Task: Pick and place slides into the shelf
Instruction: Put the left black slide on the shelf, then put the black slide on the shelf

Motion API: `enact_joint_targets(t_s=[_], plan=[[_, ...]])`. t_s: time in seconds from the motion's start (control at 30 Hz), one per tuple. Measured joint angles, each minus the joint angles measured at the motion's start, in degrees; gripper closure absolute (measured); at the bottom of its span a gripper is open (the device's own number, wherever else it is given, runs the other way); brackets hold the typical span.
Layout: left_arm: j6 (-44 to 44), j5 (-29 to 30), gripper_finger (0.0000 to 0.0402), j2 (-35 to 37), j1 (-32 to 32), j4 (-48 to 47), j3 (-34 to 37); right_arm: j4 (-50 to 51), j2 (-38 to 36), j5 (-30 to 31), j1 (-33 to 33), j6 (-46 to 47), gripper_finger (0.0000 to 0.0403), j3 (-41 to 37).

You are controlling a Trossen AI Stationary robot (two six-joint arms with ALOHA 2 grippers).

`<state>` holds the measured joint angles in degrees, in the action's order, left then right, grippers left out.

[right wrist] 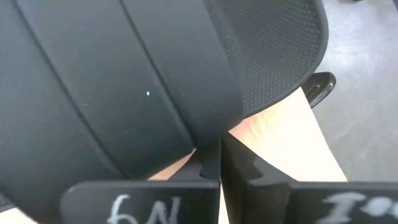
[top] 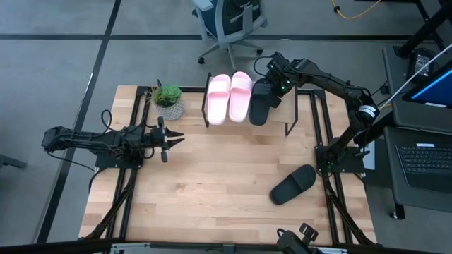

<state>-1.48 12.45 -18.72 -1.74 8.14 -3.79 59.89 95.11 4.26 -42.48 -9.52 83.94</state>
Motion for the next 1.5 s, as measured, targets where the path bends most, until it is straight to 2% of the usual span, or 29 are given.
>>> enact_joint_targets(t_s=[0.5,0.9,1.0,1.2,1.33,1.5], plan=[[1.31,-0.04,0.0324,-0.02,-0.02,0.00,0.00,3.38,-0.39,0.13,-0.06,-0.20,0.0401,0.59],[1.33,-0.04,0.0324,-0.02,-0.02,0.00,0.02,11.98,-1.21,1.17,0.54,0.26,0.0401,12.79],[1.33,-0.04,0.0324,0.00,-0.01,0.01,0.02,12.56,-4.30,4.36,1.90,0.45,0.0401,13.70],[1.33,-0.04,0.0324,0.00,-0.02,0.02,0.02,11.95,-14.85,4.90,6.39,5.16,0.0402,10.76],[1.32,-0.04,0.0324,-0.01,-0.02,0.01,0.02,8.16,-22.55,5.36,12.03,8.75,0.0402,4.78],[1.33,-0.04,0.0324,0.00,-0.01,0.01,0.06,-0.02,-31.39,6.70,20.50,12.82,0.0402,-6.49]])
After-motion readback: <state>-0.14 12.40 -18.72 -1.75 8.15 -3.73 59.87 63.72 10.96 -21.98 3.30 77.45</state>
